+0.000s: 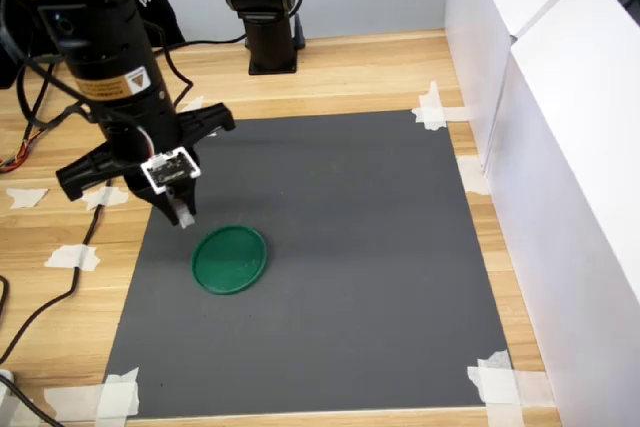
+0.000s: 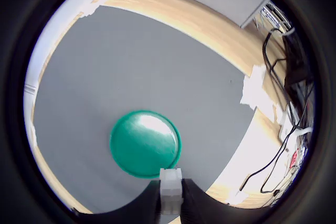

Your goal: Grasp a white terminal and put it on the green lid.

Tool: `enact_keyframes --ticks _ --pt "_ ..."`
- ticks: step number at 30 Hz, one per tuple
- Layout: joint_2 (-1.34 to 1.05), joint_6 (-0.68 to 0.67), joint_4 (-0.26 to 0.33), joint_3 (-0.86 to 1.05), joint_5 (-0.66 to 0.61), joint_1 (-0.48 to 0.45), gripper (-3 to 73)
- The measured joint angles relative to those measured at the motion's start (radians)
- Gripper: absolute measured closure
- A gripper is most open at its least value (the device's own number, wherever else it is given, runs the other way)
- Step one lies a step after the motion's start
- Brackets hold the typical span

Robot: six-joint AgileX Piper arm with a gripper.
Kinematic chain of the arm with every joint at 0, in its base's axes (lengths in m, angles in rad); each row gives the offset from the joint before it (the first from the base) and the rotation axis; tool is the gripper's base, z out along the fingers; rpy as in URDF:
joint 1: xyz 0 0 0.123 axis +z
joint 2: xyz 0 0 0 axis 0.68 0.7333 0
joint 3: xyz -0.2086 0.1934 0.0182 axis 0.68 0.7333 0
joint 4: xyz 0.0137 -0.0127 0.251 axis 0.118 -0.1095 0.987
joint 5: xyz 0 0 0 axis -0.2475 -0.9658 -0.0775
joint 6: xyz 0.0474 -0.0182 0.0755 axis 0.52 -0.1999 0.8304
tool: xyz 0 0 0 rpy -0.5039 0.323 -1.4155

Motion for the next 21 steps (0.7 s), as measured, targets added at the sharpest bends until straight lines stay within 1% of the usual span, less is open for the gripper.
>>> enact_keyframes --ticks 3,5,10,14,16,21 --pt "0.000 -0.038 0.000 0.083 0.065 -0.009 60.6" --pt "0.000 -0.065 0.013 0.126 0.103 -0.009 60.6" --pt "0.000 -0.144 0.074 0.180 0.189 -0.009 60.6" --pt "0.009 -0.196 0.143 0.182 0.211 -0.009 60.6" --pt "0.018 -0.211 0.164 0.182 0.213 -0.009 60.6" --pt "0.036 -0.216 0.159 0.182 0.214 -0.009 60.6"
